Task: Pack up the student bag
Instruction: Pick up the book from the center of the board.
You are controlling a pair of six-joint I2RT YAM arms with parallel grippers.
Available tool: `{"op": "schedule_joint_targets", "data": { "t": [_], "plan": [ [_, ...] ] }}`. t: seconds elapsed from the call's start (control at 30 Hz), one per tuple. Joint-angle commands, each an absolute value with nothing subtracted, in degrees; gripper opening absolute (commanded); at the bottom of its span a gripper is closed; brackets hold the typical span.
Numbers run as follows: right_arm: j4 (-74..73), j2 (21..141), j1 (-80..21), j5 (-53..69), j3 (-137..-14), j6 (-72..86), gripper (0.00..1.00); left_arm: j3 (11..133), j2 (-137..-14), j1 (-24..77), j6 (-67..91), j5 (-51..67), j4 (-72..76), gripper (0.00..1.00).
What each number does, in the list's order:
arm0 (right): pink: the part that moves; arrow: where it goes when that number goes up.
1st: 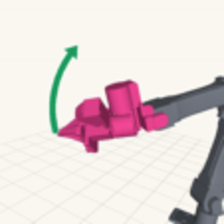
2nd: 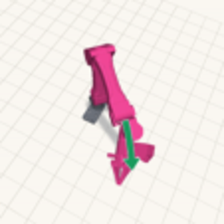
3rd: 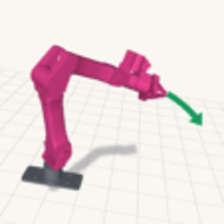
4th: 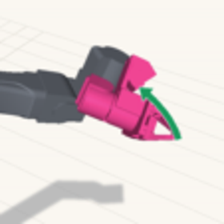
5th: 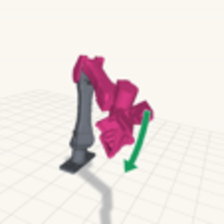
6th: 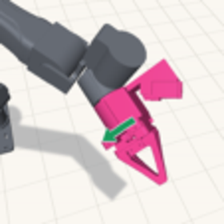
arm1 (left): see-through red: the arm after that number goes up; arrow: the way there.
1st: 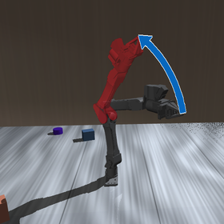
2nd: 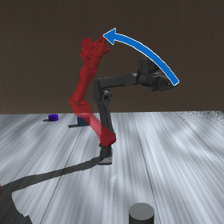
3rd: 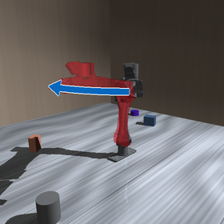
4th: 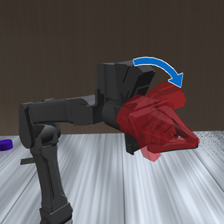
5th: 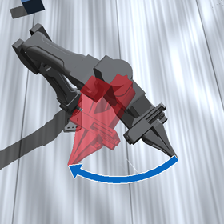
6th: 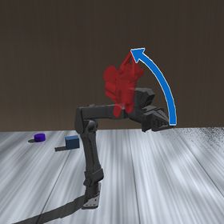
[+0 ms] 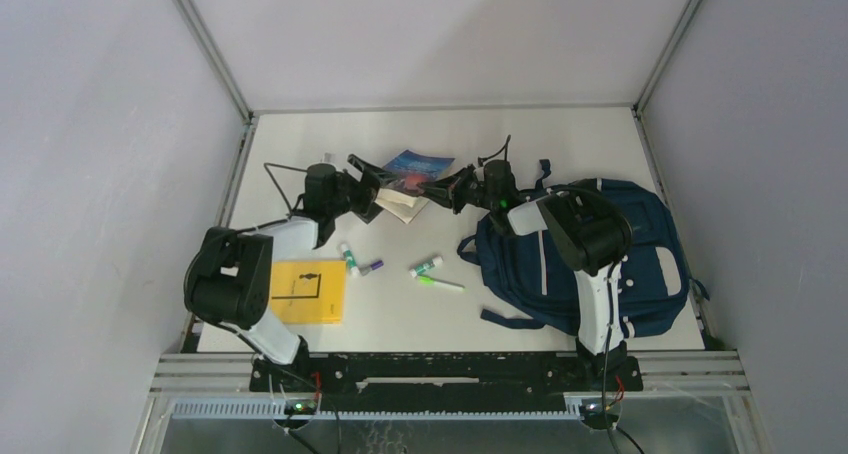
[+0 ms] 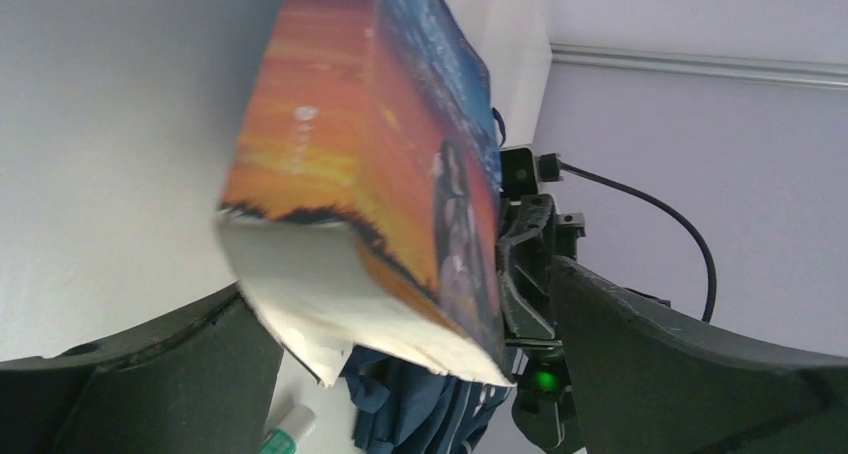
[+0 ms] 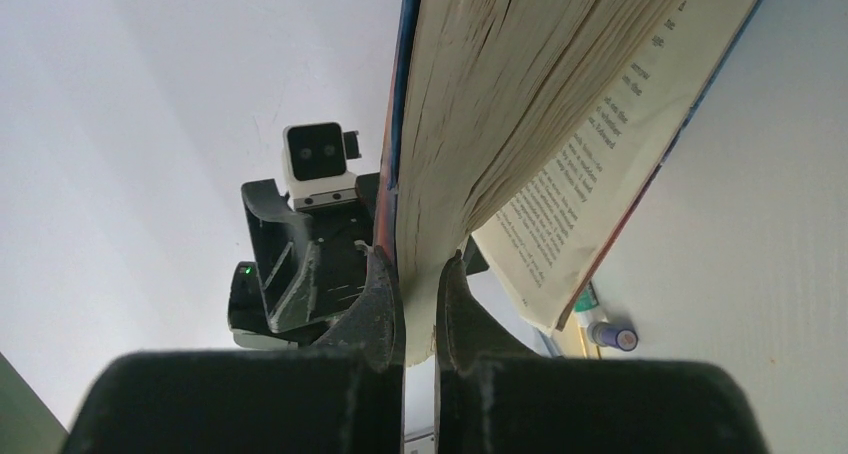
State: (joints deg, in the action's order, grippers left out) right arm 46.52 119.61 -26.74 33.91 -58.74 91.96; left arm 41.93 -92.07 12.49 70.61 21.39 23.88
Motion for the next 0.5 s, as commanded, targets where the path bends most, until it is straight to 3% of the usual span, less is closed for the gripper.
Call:
{"op": "schedule_joint_targets", "data": {
  "t": [0.0, 0.17, 0.33, 0.37, 0.4, 0.47],
  "plan": [
    [59.1, 117.8, -27.1, 35.5, -60.0, 94.7, 0.00, 46.2, -93.0, 13.6, 71.6, 23.0, 27.5, 0.98],
    [57.2, 117.8, -27.1, 36.0, -60.0, 94.2, 0.00, 46.2, -92.5, 14.0, 71.0, 24.1, 27.7, 0.76],
    [52.5, 116.6, -27.5, 37.9, -60.0, 90.0, 0.00, 47.6, -92.8, 13.9, 69.2, 24.7, 26.1, 0.24],
    [50.9, 115.6, -27.5, 38.7, -60.0, 88.3, 0.03, 48.2, -92.9, 13.8, 68.6, 25.0, 25.9, 0.09],
    [48.5, 114.3, -27.5, 39.4, -60.0, 86.1, 0.16, 48.7, -92.8, 13.7, 67.9, 25.0, 25.2, 0.02],
    [39.0, 110.1, -27.0, 39.5, -60.0, 79.5, 0.35, 49.9, -92.2, 13.4, 66.5, 25.1, 23.4, 0.00]
  ]
}}
